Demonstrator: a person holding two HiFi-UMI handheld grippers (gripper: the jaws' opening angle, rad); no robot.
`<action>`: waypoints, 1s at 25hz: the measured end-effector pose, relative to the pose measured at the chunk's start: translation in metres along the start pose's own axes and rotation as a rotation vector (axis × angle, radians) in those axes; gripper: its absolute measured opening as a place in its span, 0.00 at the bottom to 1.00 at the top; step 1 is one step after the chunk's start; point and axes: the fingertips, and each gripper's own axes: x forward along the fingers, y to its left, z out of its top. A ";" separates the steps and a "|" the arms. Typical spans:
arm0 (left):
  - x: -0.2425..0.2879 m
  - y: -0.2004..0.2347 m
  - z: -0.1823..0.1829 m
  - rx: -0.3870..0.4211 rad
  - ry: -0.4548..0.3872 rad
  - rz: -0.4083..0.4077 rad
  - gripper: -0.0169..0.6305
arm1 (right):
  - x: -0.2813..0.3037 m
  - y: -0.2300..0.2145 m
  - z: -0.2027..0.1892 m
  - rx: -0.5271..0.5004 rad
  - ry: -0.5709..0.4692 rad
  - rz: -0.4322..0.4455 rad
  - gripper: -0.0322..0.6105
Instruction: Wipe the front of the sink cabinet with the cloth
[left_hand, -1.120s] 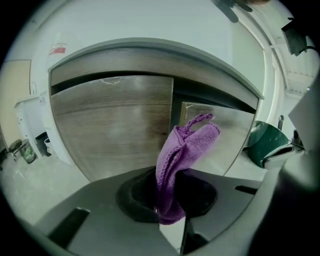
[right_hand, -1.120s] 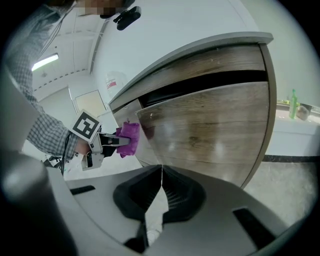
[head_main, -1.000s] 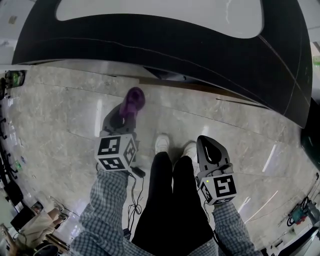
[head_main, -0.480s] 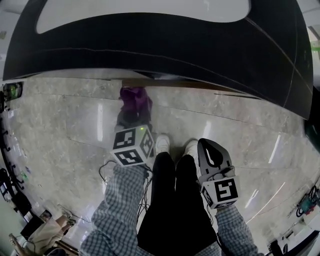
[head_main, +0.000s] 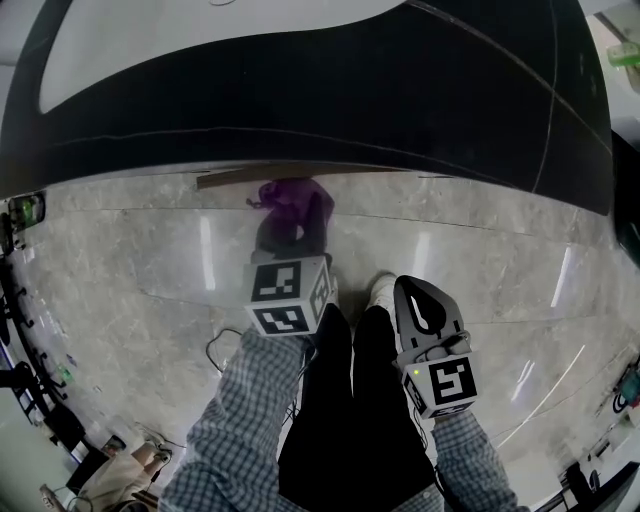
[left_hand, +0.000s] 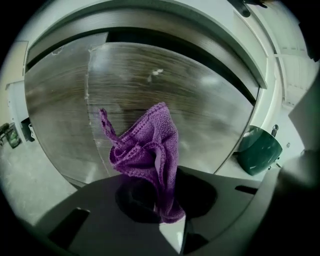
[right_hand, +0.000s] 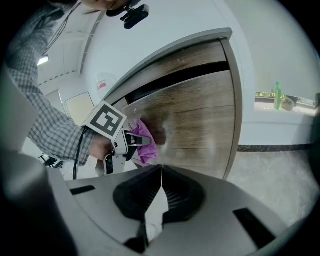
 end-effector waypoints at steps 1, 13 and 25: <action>0.002 -0.006 -0.001 0.003 0.004 -0.008 0.13 | -0.003 -0.004 -0.001 0.007 -0.001 -0.006 0.08; 0.035 -0.104 -0.002 0.089 0.044 -0.183 0.13 | -0.026 -0.044 -0.026 0.068 0.012 -0.074 0.08; 0.050 -0.168 -0.003 0.195 0.077 -0.313 0.13 | -0.043 -0.064 -0.030 0.118 -0.009 -0.128 0.08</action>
